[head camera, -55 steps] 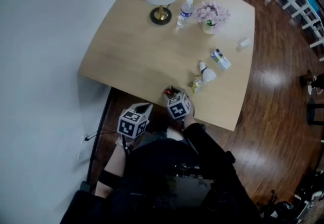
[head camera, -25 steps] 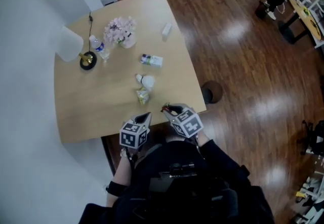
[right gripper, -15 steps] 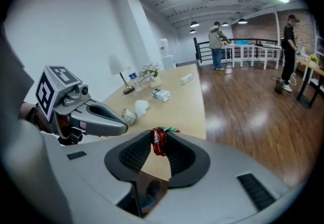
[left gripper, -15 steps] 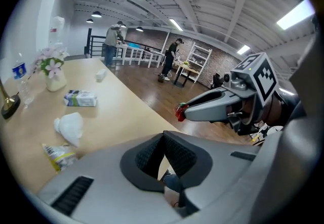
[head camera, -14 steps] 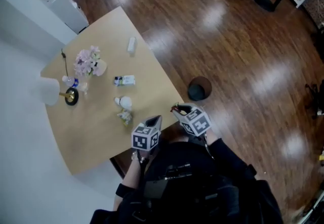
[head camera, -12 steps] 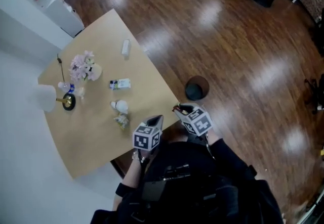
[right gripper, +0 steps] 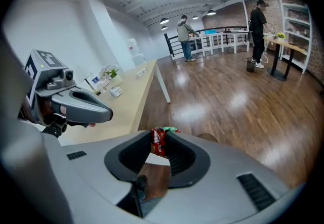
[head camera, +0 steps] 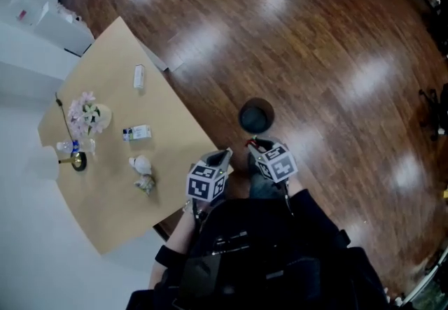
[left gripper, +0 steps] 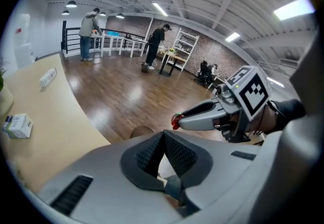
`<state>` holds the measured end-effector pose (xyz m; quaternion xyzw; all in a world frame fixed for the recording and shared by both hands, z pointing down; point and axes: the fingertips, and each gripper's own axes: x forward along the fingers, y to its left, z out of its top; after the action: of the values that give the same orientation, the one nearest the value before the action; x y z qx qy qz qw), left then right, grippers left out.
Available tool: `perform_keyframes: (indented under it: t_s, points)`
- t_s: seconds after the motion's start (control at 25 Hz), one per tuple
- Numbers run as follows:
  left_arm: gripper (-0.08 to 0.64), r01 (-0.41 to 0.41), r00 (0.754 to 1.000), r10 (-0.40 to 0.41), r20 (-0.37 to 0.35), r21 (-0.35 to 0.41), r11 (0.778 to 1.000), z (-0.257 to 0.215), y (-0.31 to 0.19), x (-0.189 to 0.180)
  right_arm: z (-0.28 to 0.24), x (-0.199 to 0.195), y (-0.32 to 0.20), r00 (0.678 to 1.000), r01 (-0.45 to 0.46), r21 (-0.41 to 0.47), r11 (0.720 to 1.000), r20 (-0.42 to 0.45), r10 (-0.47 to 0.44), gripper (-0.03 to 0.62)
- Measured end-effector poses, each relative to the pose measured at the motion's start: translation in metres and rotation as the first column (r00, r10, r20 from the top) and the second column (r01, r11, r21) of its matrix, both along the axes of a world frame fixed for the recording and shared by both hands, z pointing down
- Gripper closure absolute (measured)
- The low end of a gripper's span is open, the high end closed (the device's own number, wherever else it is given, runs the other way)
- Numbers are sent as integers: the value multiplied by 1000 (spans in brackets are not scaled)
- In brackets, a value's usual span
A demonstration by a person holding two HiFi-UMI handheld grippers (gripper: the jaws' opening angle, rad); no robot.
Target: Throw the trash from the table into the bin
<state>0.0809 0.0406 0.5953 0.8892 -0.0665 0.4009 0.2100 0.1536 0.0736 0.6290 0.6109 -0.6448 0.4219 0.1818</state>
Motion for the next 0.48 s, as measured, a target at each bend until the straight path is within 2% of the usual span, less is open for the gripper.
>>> perform_keyframes:
  t_s: [0.24, 0.48]
  points:
    - [560, 11, 999, -11, 31, -13, 1000, 31, 6, 51, 69, 64, -8, 998, -63, -44, 997, -5, 63, 488]
    - [560, 52, 995, -53, 81, 10, 999, 75, -2, 84, 156, 100, -23, 997, -75, -101, 992, -5, 75, 488]
